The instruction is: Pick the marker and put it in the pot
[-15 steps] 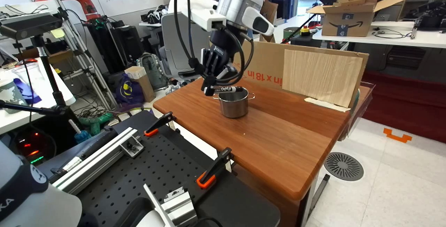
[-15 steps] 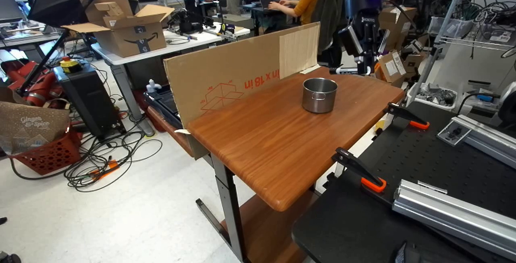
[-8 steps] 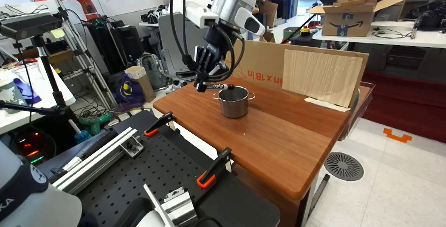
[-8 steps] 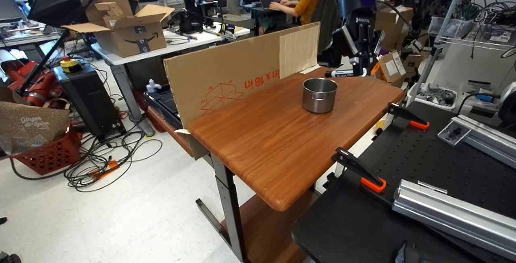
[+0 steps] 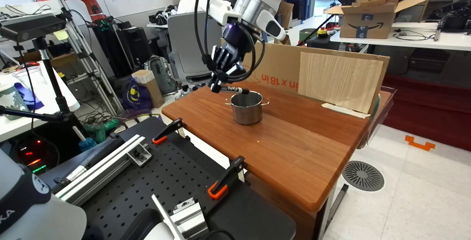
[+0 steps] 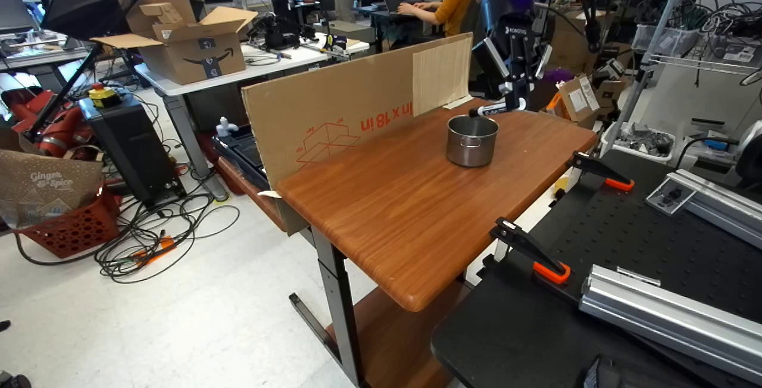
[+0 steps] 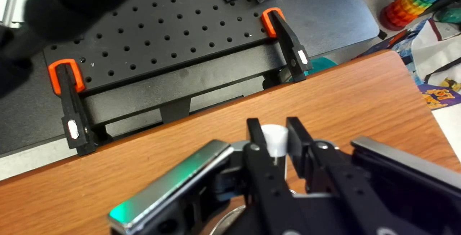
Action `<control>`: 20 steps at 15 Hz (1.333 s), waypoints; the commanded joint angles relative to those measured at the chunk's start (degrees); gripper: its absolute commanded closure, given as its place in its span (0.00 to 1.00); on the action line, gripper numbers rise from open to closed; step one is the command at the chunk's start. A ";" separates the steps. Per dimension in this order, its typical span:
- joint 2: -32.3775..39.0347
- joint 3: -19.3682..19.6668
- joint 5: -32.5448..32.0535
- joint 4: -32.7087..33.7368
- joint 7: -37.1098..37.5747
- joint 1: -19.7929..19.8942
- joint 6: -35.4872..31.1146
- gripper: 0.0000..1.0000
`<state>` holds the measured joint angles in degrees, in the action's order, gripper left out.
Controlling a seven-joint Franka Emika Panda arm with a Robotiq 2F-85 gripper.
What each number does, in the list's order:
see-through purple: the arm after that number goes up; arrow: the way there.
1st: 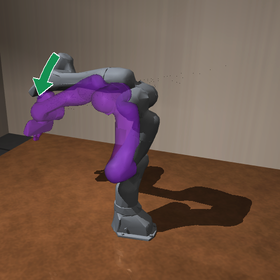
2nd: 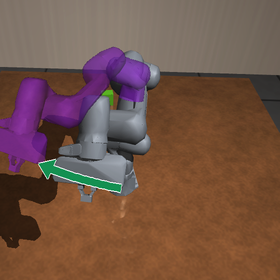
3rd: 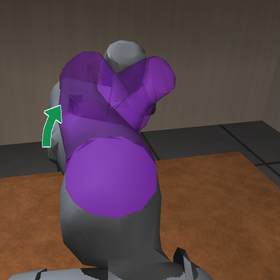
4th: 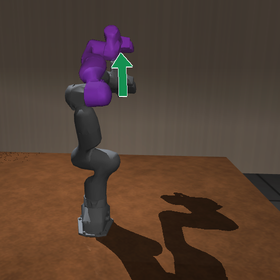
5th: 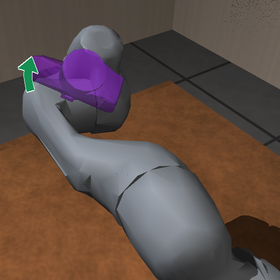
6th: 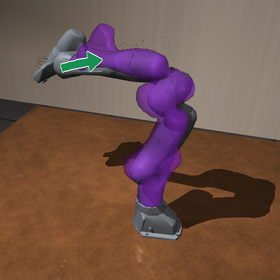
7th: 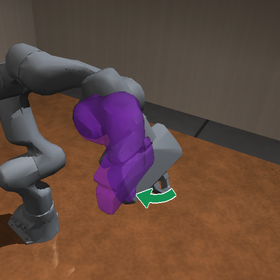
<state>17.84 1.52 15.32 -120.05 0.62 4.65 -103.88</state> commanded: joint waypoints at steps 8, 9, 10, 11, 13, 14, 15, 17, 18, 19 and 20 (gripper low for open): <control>9.65 0.78 2.58 12.31 4.11 1.13 8.85 0.95; 10.32 0.80 2.58 12.97 4.45 1.10 9.18 0.95; 10.95 0.81 2.59 13.53 4.78 1.06 9.42 0.95; 11.62 0.80 2.55 14.02 5.13 1.02 9.53 0.95; 12.74 0.76 2.62 14.81 5.64 1.01 9.45 0.95; 13.13 0.74 2.62 15.08 5.84 1.00 9.39 0.95; 13.52 0.74 2.62 15.34 6.03 1.00 9.33 0.95; 14.37 0.75 2.64 16.04 6.57 0.97 9.12 0.95; 14.72 0.76 2.61 16.22 6.93 0.89 8.89 0.95; 15.05 0.75 2.59 16.49 7.23 0.85 8.85 0.95; 15.48 0.73 2.57 16.79 7.59 0.79 8.82 0.95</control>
<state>31.30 2.22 16.37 -105.94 6.79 5.35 -97.64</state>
